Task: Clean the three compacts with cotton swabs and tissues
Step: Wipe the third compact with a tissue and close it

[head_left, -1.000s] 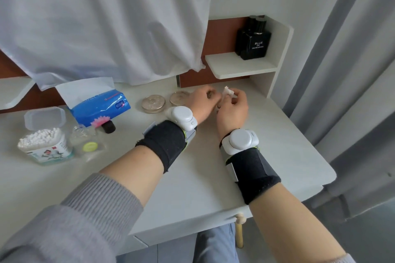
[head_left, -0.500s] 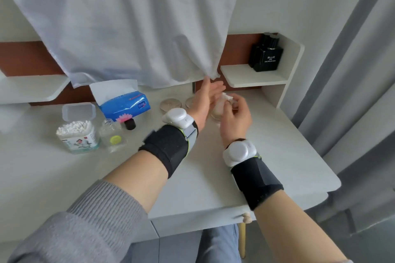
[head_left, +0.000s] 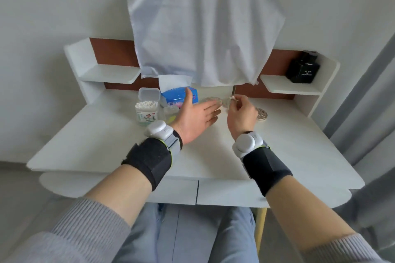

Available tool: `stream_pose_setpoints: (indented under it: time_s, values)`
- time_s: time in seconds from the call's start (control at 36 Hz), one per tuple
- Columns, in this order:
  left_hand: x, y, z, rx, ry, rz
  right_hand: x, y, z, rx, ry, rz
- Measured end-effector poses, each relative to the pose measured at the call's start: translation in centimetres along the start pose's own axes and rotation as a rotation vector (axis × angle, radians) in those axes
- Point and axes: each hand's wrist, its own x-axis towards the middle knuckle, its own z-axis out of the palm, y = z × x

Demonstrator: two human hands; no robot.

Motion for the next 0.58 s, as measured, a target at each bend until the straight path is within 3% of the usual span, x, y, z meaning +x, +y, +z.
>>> stream_pose_setpoints:
  time_s: [0.11,0.19,0.31,0.36,0.42,0.53,0.58]
  values:
    - [-2.9,0.8,-0.7,-0.054,-0.035,0.08,-5.1,-4.4,1.5,0.131,-0.101,-0.266]
    - [-4.9,1.6,-1.5,-0.093,0.008,0.12,-8.3,-6.4,3.6,0.085,-0.181,-0.467]
    - [-8.6,3.5,-3.3,-0.041,0.024,0.156,-6.5,-7.5,5.1,-0.019,-0.178,-0.2]
    - [-11.9,4.8,-5.8,-0.065,0.111,0.206,-7.7,-9.4,6.7,-0.022,-0.152,-0.177]
    - [-14.8,5.9,-8.0,-0.051,0.203,0.292,-10.8,-12.3,8.4,0.095,-0.186,-0.296]
    - [-18.9,6.7,-11.3,-0.052,0.339,0.39,-18.0,-16.5,12.6,0.216,-0.447,-0.627]
    - [-22.0,6.8,-14.1,-0.078,0.36,0.413,-20.6,-17.6,15.6,0.208,-0.479,-0.587]
